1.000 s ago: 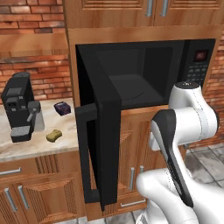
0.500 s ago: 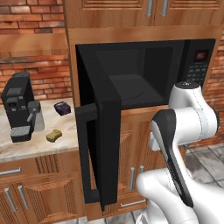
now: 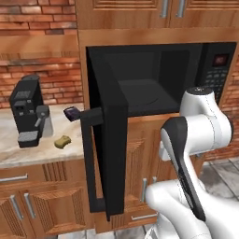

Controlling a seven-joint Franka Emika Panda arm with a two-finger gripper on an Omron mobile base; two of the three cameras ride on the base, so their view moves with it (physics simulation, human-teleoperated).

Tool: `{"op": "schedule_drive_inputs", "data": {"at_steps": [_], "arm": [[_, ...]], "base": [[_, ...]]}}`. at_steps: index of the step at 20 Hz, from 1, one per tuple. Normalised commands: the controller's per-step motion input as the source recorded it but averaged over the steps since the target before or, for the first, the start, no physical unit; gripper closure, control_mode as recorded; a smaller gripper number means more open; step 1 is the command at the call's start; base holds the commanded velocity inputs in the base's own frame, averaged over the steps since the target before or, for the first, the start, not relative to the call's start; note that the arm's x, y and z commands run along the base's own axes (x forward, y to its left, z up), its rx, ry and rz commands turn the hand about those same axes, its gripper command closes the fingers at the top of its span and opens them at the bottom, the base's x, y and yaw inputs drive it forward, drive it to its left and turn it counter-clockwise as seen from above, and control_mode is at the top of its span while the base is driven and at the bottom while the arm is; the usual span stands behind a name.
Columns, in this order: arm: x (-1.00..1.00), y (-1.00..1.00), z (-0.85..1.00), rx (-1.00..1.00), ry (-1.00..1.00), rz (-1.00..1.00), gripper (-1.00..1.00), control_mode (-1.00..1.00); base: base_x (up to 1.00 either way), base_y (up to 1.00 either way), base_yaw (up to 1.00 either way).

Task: Place the sponge inside the microwave to prepare for sanitizing.

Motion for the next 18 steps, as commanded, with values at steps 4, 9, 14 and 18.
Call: {"op": "schedule_drive_inputs", "data": {"at_steps": [4,9,14,18], "arm": [[0.0,0.0,0.0,0.0,0.0,0.0,-1.0,1.0],[0.0,0.0,0.0,0.0,0.0,0.0,-1.0,1.0],[0.0,0.0,0.0,0.0,0.0,0.0,-1.0,1.0],[0.0,0.0,0.0,0.0,0.0,0.0,-1.0,1.0]], "base": [[0.0,-0.35,0.23],[0.0,-0.54,0.24],[0.04,-0.27,0.34],[0.0,0.0,0.35]]}}
